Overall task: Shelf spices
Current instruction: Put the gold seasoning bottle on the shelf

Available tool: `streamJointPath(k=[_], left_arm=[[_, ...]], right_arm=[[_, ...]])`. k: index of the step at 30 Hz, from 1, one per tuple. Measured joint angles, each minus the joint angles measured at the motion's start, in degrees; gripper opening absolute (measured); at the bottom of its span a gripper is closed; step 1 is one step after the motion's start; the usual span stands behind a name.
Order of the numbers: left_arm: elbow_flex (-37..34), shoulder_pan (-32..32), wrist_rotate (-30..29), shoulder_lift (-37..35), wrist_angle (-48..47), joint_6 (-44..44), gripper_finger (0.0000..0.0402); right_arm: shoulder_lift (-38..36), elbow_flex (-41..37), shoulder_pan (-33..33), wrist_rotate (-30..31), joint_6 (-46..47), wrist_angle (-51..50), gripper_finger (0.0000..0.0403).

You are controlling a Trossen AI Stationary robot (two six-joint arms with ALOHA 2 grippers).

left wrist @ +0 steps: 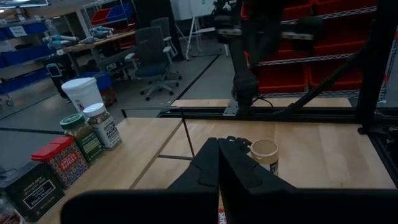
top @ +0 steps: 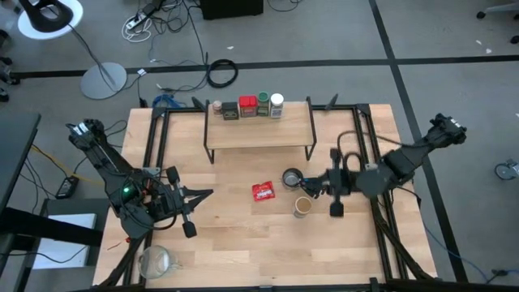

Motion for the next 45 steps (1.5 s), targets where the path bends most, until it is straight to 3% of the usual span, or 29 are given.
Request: streamJointPath(k=[9, 13, 21, 25, 29, 33, 45], left_arm=[[0.00, 0.39, 0.00, 0.48, 0.08, -0.02, 0.0004], [0.00, 1.35, -0.02, 1.21, 0.11, -0.07, 0.0004], [0.00, 3.56, 2.92, 2.51, 0.17, -0.64, 0.0004], [0.00, 4.36, 3.69, 2.49, -0.17, -1.11, 0.0004], [0.00, 4.42, 4.09, 2.49, -0.20, -1.11, 0.0004], [0.00, 4.50, 4.26, 2.49, -0.20, -1.11, 0.0004], [0.00, 4.52, 4.83, 3.02, -0.15, -1.13, 0.0004]], right_arm=[[8.82, -0.02, 3.38, -4.52, 4.01, -0.07, 0.0002], [12.07, -0.02, 1.89, -4.55, 8.83, -1.65, 0.0031], [14.48, -0.01, -0.11, -5.67, 17.44, -10.46, 0.0185], [14.48, -0.02, -0.55, -9.92, 18.99, -11.84, 0.0273], [14.48, -0.01, -1.30, -15.00, 19.02, -12.82, 0.0329], [14.49, -0.01, -2.70, -15.78, 18.90, -16.13, 0.0346], [20.00, 0.04, -7.89, -23.89, 15.57, -18.09, 0.0343]])
